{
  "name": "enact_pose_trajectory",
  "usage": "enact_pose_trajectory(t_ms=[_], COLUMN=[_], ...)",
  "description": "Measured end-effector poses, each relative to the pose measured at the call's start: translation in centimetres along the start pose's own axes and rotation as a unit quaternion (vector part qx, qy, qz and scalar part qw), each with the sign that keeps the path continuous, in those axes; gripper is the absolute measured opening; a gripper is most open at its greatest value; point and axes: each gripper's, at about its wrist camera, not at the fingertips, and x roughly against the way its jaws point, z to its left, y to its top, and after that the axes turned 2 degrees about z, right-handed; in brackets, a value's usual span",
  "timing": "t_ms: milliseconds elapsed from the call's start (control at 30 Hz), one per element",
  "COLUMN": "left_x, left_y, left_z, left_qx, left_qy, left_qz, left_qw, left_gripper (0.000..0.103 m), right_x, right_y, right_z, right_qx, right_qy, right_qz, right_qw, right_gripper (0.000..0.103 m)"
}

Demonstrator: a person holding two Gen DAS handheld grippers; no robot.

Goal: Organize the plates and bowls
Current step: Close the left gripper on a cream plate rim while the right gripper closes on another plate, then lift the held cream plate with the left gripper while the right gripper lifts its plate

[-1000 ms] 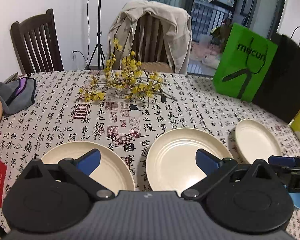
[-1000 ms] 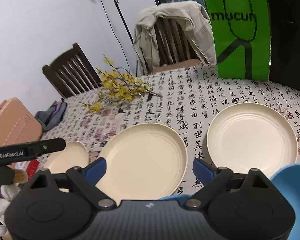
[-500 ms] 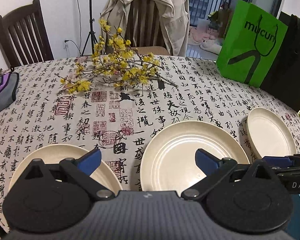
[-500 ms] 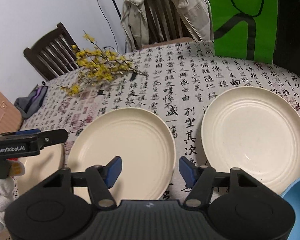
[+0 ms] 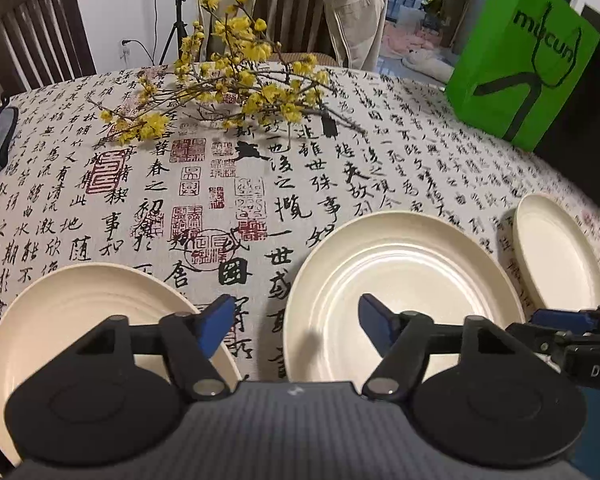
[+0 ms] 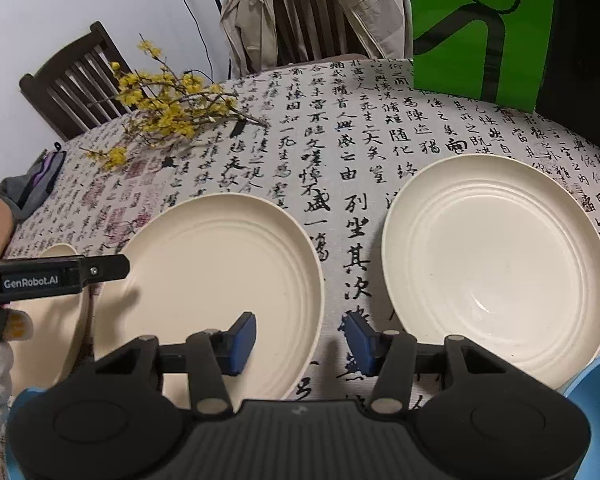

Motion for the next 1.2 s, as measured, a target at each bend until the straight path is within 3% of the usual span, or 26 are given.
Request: enact_pose_trajectory(t_ms=[133, 333, 400, 567, 800, 1200], left_x=[-0.7, -1.5, -1.6, -1.8, -2.0, -2.0], left_y=[0.0, -0.1, -0.1, -0.3, -0.3, -0.3], left_z=[0.2, 0.6, 0.6, 0.4, 0.8, 0.4], left_qx=[-0.002, -0.001, -0.002, -0.011, -0.006, -0.017], left_qy=[-0.007, -0.016, -0.02, -0.025, -0.025, -0.017], left_qz=[0.012, 0.03, 0.033, 0.035, 0.041, 0.032], left_qw=[0.9999, 0.9994, 0.9993, 0.999, 0.9988, 0.9992], left_gripper=[0.056, 0.036, 0.034, 0.017, 0.012, 0.012], right_x=[-0.6, -1.1, -1.3, -1.6, -2.0, -2.0], right_y=[0.0, 0.0, 0.0, 0.0, 0.0, -0.1], right_z=[-0.1, 0.0, 0.1, 0.3, 0.4, 1.3], right_qx=[0.0, 0.002, 0.005, 0.005, 0.008, 0.033], right_qy=[-0.011, -0.02, -0.018, -0.016, -0.016, -0.039], right_qz=[0.013, 0.022, 0.026, 0.032, 0.036, 0.023], right_qw=[1.0, 1.0, 0.999, 0.999, 0.999, 0.998], right_gripper=[0.046, 0.033, 0.027, 0.02, 0.012, 0.012])
